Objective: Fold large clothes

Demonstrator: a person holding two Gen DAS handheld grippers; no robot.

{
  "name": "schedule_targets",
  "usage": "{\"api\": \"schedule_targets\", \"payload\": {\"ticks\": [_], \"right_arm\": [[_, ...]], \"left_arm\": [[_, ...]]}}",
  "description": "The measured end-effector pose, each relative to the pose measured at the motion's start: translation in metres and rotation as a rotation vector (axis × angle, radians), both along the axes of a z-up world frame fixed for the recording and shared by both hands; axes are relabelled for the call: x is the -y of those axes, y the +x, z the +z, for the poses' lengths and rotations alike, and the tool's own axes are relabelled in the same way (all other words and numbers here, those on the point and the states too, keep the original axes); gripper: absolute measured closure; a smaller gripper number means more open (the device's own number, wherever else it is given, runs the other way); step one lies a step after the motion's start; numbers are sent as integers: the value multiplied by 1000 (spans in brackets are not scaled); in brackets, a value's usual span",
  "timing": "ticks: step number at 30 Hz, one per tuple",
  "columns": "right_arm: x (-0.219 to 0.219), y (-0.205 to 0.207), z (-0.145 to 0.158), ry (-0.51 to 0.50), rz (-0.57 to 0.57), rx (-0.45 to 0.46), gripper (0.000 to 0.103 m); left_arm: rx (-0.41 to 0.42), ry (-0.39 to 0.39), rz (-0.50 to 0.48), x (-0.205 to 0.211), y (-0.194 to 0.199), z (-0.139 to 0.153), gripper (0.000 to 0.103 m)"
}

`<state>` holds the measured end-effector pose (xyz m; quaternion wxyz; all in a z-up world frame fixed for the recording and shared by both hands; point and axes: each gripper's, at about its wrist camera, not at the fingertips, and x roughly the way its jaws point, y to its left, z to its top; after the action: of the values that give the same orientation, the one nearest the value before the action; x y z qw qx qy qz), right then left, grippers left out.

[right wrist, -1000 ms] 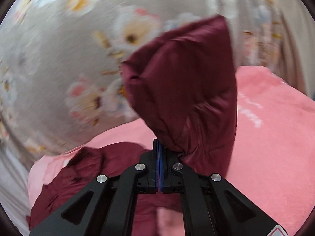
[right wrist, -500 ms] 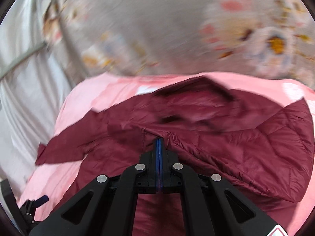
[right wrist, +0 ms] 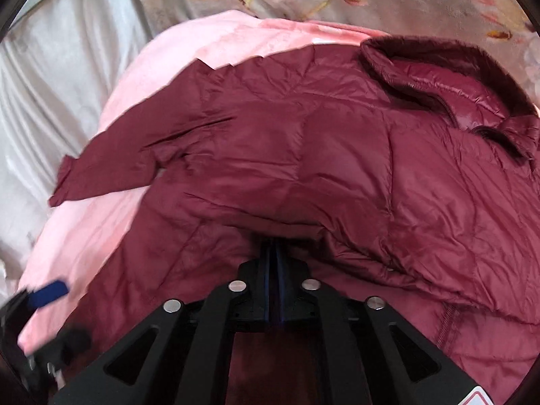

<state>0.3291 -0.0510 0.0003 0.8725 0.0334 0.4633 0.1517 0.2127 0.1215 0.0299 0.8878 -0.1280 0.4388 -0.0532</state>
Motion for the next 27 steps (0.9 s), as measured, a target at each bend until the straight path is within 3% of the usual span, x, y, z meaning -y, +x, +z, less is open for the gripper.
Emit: {"api": "schedule_targets", "payload": {"ticks": [2, 3, 8, 12, 14, 15, 17, 18, 19, 20, 21, 22, 23, 25, 27], "right_arm": [[11, -18, 17, 19, 5, 46, 55], [23, -29, 28, 35, -13, 81, 49], [131, -68, 48, 153, -245, 123, 46], [250, -94, 32, 316, -550, 80, 45], [295, -104, 20, 419, -665, 70, 45], [308, -107, 17, 436, -702, 68, 45], [329, -106, 9, 468, -762, 63, 45], [338, -102, 3, 488, -787, 54, 45], [341, -99, 0, 494, -798, 47, 50], [344, -93, -4, 494, -807, 42, 64], [346, -88, -6, 478, -811, 35, 73], [346, -85, -5, 461, -815, 35, 90], [346, -88, 1, 465, -817, 68, 98], [342, -105, 14, 458, -815, 147, 101], [341, -109, 19, 394, -826, 171, 102]], "left_arm": [[0, -50, -22, 6, 16, 8, 5], [-3, -82, -36, 11, 28, 12, 5], [-74, -191, -87, 39, 90, 8, 5], [-189, -275, -58, 51, 130, -23, 6], [-177, -277, -42, 53, 133, -28, 12], [-153, -260, -38, 55, 134, -26, 16], [-130, -215, -37, 62, 136, -25, 54], [-124, -204, -46, 66, 139, -24, 63], [-130, -205, -48, 67, 143, -25, 84], [-136, -208, -48, 67, 146, -26, 93], [-133, -210, -41, 66, 148, -26, 94], [-118, -209, -39, 65, 148, -24, 95], [-99, -197, -39, 64, 146, -21, 96], [-55, -144, -44, 66, 141, -17, 97], [-56, -97, -60, 72, 139, -24, 97]]}}
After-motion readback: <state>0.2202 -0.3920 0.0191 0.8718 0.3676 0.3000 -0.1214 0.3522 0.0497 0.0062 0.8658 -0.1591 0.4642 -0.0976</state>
